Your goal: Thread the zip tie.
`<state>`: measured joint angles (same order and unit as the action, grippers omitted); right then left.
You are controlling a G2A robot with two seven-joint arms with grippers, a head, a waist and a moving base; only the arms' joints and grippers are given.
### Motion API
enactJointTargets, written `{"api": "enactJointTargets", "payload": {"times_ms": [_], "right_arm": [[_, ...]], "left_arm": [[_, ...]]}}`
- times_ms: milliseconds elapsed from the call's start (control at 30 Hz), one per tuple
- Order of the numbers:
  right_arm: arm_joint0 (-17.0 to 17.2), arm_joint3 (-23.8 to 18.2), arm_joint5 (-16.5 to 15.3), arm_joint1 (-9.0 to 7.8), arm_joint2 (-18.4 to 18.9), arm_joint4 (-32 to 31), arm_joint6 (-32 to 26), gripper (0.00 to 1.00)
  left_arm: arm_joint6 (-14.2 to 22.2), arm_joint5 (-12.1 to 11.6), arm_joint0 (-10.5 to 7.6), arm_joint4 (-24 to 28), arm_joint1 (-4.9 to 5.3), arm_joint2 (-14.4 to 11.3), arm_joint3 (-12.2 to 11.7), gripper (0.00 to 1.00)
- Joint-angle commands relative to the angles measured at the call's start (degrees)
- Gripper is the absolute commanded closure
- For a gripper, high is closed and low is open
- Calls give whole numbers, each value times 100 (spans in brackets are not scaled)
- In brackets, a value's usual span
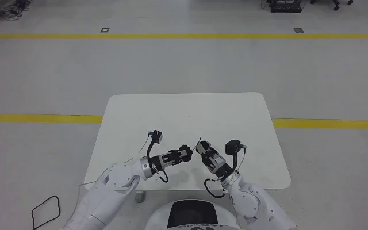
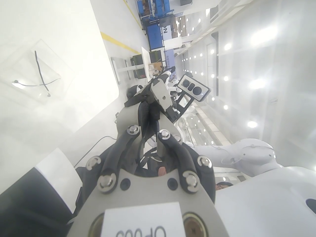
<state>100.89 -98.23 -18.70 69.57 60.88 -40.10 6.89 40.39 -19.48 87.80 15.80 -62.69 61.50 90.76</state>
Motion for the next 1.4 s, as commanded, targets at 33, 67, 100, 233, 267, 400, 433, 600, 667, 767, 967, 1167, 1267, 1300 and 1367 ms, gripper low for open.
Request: {"api": "enactJointTargets", "payload": {"times_ms": [33, 67, 100, 233, 267, 400, 433, 600, 667, 767, 967, 1167, 1267, 1300, 1367], "right_arm": [[-1, 2, -26, 0, -3, -10, -13, 100], [-1, 3, -33, 0, -4, -14, -14, 100], [-2, 4, -42, 0, -4, -19, -13, 100], [1, 9, -56, 2, -5, 2, -1, 100], [1, 9, -53, 3, -3, 19, 1, 83], [-6, 5, -46, 11, 3, 123, 23, 0], [-8, 5, -51, 12, 9, 142, 30, 0], [35, -30, -78, -6, 110, 288, 36, 0], [47, -42, -78, -11, 146, 336, 61, 0], [47, -42, -78, -11, 146, 336, 61, 0], [45, -63, -78, -9, 139, 402, 46, 0], [108, -479, -78, -169, 297, 1504, -832, 0], [110, -628, -78, -282, 398, 2063, -1281, 0], [101, -660, -78, -313, 426, 2220, -1398, 0], [62, -732, -78, -380, 470, 2702, -1731, 0]], "left_arm": [[2, 0, 0, 1, 0, 0, 1, 100], [5, 0, -1, 1, 0, -1, 1, 100], [9, 0, -2, 1, 0, -2, 0, 100], [6, 0, -8, 15, 0, 1, -10, 100], [5, 0, -8, 23, 0, 7, -13, 100], [-20, 0, 9, 96, 4, 61, -14, 100], [-24, 0, 14, 146, 4, 82, -16, 100], [60, 0, 27, 427, 11, 214, -80, 100], [109, 0, 0, 554, 11, 255, -166, 100], [90, 0, -63, 503, 12, 279, -247, 100], [26, 91, -58, 673, 2, 255, -246, 100], [685, 386, -105, 1941, 19, 405, -441, 100], [1042, 531, -140, 2459, 26, 456, -519, 100], [1115, 560, -155, 2533, 28, 465, -546, 100], [1323, 668, -174, 2839, 25, 461, -602, 100]]}}
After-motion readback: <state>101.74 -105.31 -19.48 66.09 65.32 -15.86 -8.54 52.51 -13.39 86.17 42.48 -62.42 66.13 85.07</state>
